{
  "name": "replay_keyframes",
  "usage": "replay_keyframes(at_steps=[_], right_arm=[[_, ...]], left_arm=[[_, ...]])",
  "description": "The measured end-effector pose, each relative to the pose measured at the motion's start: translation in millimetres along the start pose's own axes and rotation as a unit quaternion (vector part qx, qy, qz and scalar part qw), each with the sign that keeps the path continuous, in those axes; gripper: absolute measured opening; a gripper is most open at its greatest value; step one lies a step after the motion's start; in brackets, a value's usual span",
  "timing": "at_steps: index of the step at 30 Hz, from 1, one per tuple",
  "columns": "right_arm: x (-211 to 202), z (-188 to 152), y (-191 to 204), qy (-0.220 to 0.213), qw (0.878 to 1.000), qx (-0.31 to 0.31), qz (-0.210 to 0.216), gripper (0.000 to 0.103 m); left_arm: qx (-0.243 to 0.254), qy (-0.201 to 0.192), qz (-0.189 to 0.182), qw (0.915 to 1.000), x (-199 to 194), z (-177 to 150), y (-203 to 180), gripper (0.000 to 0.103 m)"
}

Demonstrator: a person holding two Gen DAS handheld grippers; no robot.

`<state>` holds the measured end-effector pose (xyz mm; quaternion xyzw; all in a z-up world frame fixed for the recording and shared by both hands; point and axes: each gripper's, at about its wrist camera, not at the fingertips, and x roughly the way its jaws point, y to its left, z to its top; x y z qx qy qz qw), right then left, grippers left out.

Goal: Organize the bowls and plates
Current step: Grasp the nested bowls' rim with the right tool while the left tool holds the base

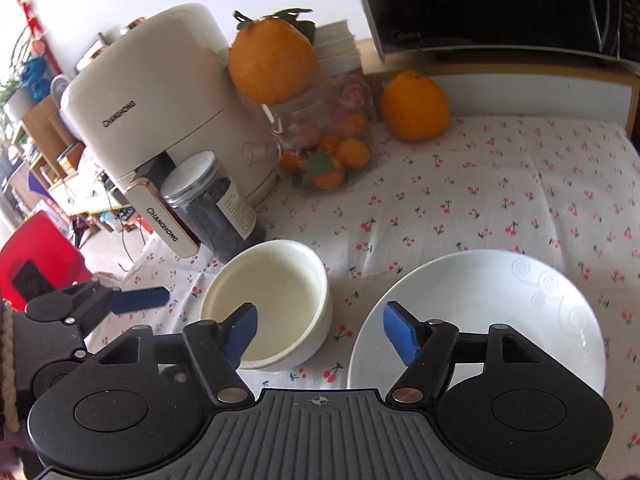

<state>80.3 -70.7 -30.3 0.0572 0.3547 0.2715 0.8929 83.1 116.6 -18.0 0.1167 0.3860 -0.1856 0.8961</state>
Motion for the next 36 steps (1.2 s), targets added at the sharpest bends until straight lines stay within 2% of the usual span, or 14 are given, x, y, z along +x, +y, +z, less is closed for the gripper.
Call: replay_keyframes(at_steps=[5, 10, 14, 24, 26, 36], right_arm=[[1, -3, -6, -0.006, 0.999, -0.035, -0.003, 0.077], [9, -1, -9, -0.011, 0.999, -0.033, 0.005, 0.077], [16, 4, -7, -0.024, 0.999, -0.02, 0.019, 0.077], [38, 14, -7, -0.032, 0.998, 0.04, 0.038, 0.076], [41, 15, -7, -0.031, 0.997, 0.052, 0.043, 0.075], [55, 15, -8, -0.014, 0.996, 0.084, 0.042, 0.049]], left_arm=[[0.028, -0.003, -0.016, 0.9995, 7, -9, -3, 0.102], [0.031, 0.001, -0.021, 0.9993, 18, -13, -5, 0.102], [0.027, 0.003, -0.017, 0.9995, 26, -13, -5, 0.102], [0.004, 0.012, -0.032, 0.9994, 37, -9, -1, 0.101], [-0.002, 0.012, -0.035, 0.9993, 38, -7, 0, 0.101], [-0.012, 0.02, -0.046, 0.9987, 42, -6, 2, 0.095]])
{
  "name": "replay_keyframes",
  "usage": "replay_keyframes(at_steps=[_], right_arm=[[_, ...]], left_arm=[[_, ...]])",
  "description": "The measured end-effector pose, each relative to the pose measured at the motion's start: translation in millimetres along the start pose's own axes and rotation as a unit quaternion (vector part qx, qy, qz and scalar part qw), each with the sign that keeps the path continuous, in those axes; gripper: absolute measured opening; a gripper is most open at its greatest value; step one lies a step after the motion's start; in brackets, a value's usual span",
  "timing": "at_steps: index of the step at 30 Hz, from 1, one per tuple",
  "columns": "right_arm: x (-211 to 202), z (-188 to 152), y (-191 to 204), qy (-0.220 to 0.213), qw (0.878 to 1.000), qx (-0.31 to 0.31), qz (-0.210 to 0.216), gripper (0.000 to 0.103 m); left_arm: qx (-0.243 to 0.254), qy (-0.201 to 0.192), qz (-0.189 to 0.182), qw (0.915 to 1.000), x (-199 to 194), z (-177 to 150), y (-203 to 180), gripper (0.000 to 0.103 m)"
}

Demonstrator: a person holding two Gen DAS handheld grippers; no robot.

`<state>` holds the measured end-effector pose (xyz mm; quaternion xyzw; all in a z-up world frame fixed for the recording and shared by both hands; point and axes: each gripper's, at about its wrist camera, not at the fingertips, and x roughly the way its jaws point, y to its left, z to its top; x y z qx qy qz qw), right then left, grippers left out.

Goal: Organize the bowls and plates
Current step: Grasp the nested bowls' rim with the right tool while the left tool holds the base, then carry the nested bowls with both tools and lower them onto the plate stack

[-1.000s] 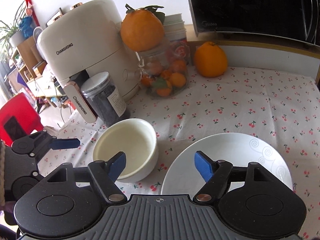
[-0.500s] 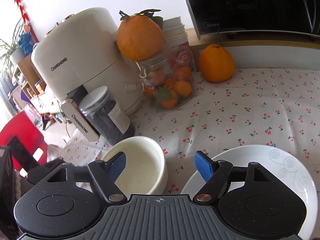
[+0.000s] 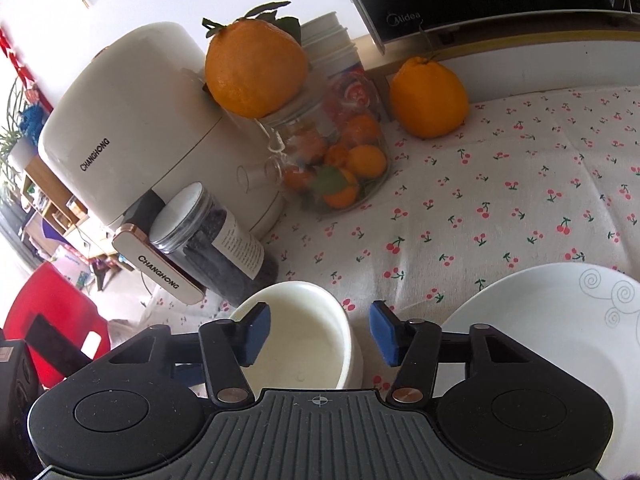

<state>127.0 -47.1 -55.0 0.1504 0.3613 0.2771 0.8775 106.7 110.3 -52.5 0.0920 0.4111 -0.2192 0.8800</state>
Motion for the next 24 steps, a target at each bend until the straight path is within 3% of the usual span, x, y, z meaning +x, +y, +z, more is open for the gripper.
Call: replay_keyframes(at_steps=[14, 24], right_arm=[[4.9, -1.7, -1.0, 0.014, 1.0, 0.01, -0.011, 0.027], [6.0, -3.7, 0.1, 0.023, 1.0, 0.008, -0.015, 0.026]], left_arm=[[0.001, 0.002, -0.002, 1.0, -0.6, 0.3, 0.2, 0.094], [0.005, 0.005, 0.002, 1.0, -0.1, 1.3, -1.3, 0.093]])
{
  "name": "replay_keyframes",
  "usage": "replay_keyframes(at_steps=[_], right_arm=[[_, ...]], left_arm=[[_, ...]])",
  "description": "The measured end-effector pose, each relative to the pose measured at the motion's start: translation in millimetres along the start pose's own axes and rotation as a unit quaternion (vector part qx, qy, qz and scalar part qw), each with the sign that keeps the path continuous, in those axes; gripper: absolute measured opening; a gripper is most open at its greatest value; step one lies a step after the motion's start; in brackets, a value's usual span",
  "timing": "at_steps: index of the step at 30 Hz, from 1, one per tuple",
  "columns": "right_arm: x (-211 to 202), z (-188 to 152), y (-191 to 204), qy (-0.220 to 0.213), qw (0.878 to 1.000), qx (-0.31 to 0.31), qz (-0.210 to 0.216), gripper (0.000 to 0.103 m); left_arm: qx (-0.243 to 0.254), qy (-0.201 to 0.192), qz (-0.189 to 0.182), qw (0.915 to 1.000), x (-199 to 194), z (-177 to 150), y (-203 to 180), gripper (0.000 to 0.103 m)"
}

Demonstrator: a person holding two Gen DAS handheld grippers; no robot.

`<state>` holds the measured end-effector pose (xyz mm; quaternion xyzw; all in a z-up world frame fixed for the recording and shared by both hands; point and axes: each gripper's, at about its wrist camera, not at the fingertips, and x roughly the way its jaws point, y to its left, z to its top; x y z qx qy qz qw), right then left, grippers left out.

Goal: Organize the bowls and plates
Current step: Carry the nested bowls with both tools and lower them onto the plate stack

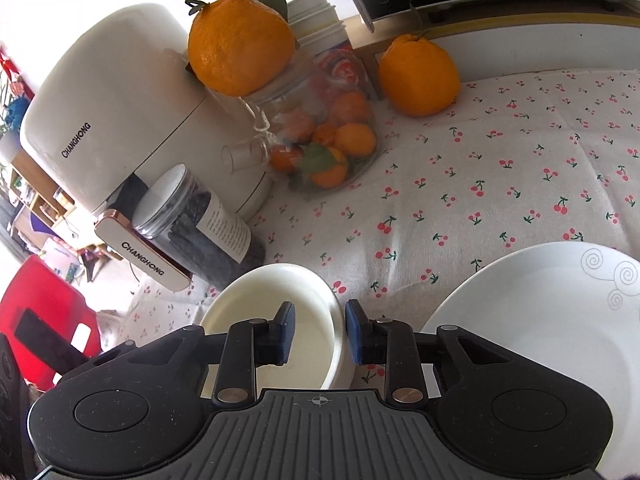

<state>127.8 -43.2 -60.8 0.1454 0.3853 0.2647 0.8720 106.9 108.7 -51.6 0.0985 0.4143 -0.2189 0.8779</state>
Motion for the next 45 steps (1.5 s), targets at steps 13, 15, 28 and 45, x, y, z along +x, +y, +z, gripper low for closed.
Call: replay_keyframes(at_steps=[13, 15, 28, 45], right_arm=[[-18, 6, 2, -0.018, 1.0, -0.001, 0.011, 0.026], [-24, 8, 2, -0.023, 1.0, 0.0, 0.013, 0.026], [-69, 13, -14, -0.053, 0.998, -0.007, 0.011, 0.026], [-118, 6, -65, -0.06, 0.997, -0.006, -0.049, 0.026]], left_arm=[[-0.002, -0.017, 0.005, 0.9998, -14, 5, -5, 0.093], [-0.005, -0.024, 0.003, 0.9997, -19, 7, -7, 0.093], [0.011, -0.05, -0.014, 0.9986, -32, 22, -37, 0.093], [0.064, -0.042, -0.045, 0.996, -9, 39, -100, 0.093]])
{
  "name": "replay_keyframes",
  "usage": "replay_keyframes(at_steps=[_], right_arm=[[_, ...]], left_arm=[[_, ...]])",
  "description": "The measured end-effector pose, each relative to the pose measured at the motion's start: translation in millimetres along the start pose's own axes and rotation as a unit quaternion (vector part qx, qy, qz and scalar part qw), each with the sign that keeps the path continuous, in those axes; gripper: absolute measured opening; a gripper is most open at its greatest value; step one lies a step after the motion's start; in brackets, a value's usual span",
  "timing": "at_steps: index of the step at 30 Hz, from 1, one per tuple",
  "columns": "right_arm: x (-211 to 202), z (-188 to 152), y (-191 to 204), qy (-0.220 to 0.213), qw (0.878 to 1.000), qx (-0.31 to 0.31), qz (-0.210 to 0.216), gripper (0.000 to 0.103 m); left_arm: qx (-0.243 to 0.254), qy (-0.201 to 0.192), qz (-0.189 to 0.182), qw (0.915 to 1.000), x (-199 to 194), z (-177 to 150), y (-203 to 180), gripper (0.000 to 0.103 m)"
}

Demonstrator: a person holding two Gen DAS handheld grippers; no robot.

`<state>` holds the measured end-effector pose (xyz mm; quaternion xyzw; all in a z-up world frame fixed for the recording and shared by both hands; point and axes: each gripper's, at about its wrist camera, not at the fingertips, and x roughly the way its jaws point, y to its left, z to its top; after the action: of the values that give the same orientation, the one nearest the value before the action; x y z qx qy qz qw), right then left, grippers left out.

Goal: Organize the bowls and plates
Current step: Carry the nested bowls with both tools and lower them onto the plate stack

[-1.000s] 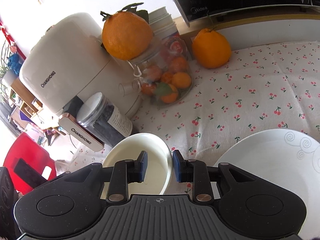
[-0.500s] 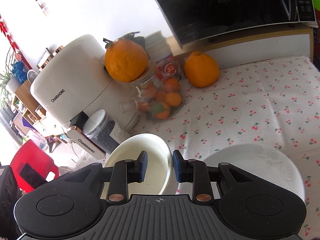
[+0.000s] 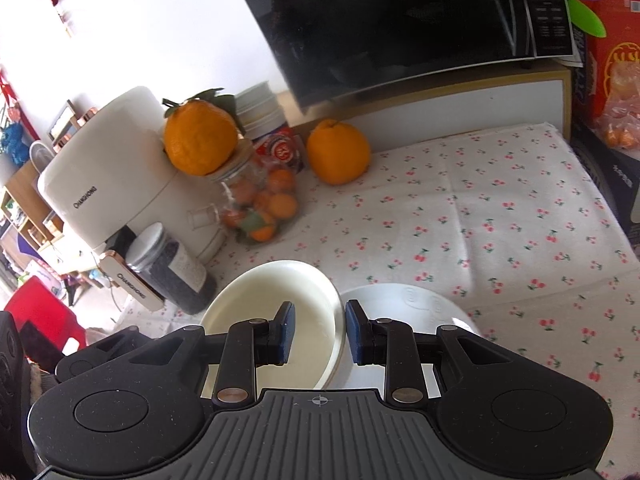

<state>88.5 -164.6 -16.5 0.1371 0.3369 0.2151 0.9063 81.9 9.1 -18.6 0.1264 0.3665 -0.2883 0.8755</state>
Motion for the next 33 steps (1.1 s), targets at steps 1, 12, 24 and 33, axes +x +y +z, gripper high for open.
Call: replay_keyframes(at_steps=[1, 12, 24, 33], right_arm=[[0, 0, -3, 0.002, 1.0, 0.002, -0.004, 0.026], [0, -8, -30, 0.022, 0.999, 0.005, -0.033, 0.026], [5, -9, -38, 0.031, 0.999, 0.017, -0.041, 0.026], [6, -9, -38, 0.032, 0.998, 0.018, -0.042, 0.026]], left_arm=[[0.002, 0.002, -0.001, 1.0, 2, 1, -3, 0.093], [0.027, 0.026, -0.009, 0.9993, 19, 2, -24, 0.093], [0.029, 0.033, -0.009, 0.999, 24, 3, -27, 0.093], [0.028, 0.036, -0.013, 0.9989, 24, 4, -27, 0.093]])
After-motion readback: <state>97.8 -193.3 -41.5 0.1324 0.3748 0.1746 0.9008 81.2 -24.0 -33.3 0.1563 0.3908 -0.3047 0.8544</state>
